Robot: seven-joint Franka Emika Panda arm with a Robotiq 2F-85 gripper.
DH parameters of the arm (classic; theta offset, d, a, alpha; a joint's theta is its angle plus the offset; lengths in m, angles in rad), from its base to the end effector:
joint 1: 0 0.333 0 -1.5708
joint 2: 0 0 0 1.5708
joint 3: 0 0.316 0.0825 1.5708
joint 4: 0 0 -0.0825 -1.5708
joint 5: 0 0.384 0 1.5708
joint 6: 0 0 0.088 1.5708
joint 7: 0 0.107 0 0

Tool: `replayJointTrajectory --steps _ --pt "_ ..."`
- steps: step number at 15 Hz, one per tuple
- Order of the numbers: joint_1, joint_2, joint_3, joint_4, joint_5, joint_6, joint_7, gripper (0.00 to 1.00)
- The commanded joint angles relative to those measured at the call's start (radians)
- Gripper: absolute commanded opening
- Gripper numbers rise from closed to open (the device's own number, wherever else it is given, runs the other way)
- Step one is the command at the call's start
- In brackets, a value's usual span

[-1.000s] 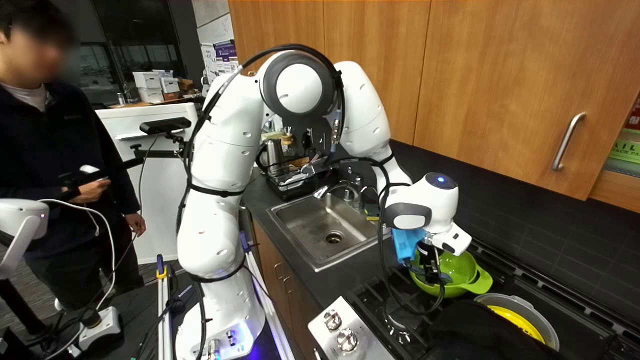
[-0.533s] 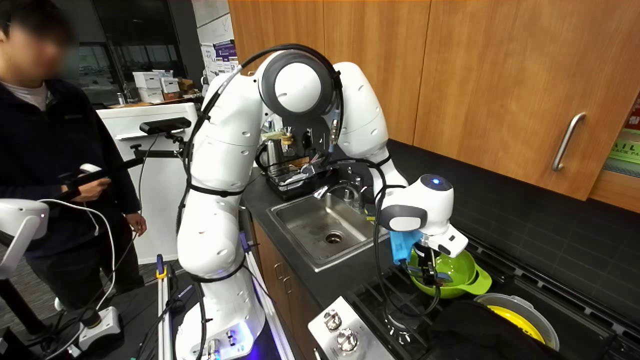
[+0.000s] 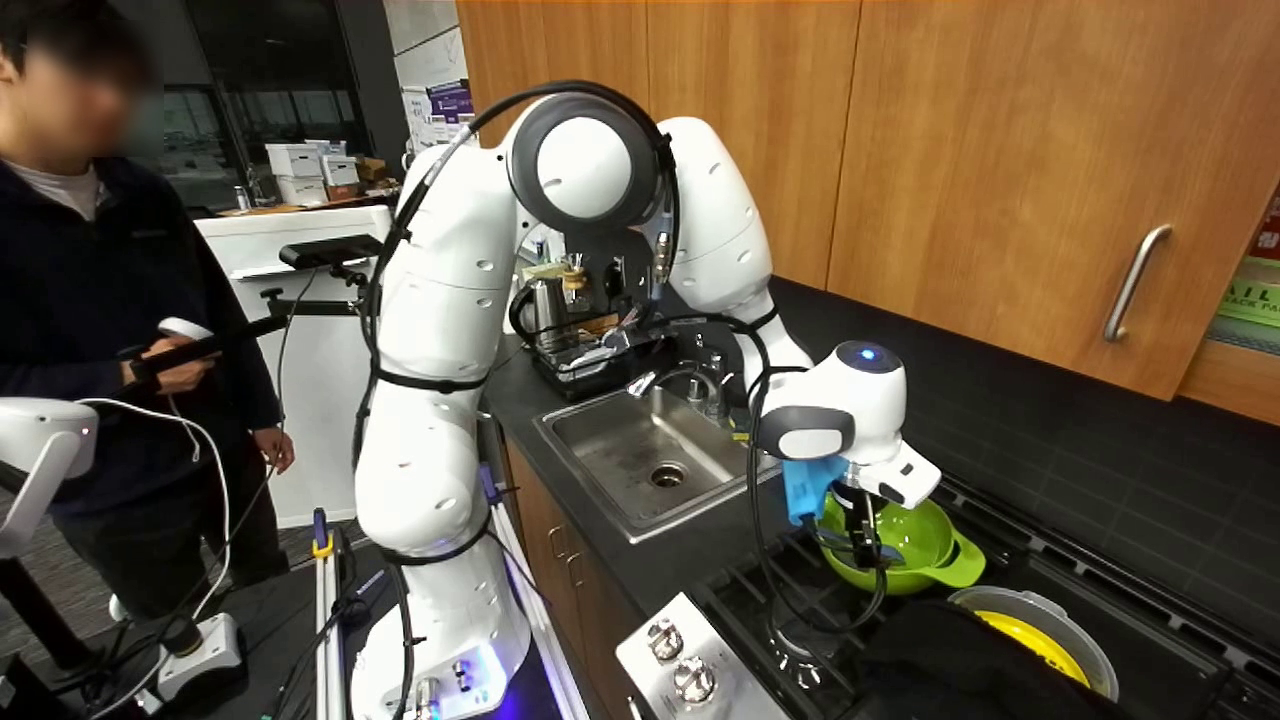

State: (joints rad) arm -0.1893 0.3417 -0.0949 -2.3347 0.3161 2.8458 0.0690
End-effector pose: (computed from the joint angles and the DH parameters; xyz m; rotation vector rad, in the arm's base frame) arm 0.5060 -0.1661 0.2064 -2.9064 0.9625 -0.2786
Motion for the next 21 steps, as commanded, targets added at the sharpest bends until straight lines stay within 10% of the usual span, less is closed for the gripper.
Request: replayJointTrajectory --steps 1,16,21 --pt "0.016 -0.056 -0.018 -0.044 -0.032 0.011 0.036 0.74" --pt "0.033 -0.099 -0.005 -0.102 -0.039 0.026 0.007 0.78" --pt "0.03 -0.105 -0.01 -0.109 -0.073 0.018 -0.005 0.66"
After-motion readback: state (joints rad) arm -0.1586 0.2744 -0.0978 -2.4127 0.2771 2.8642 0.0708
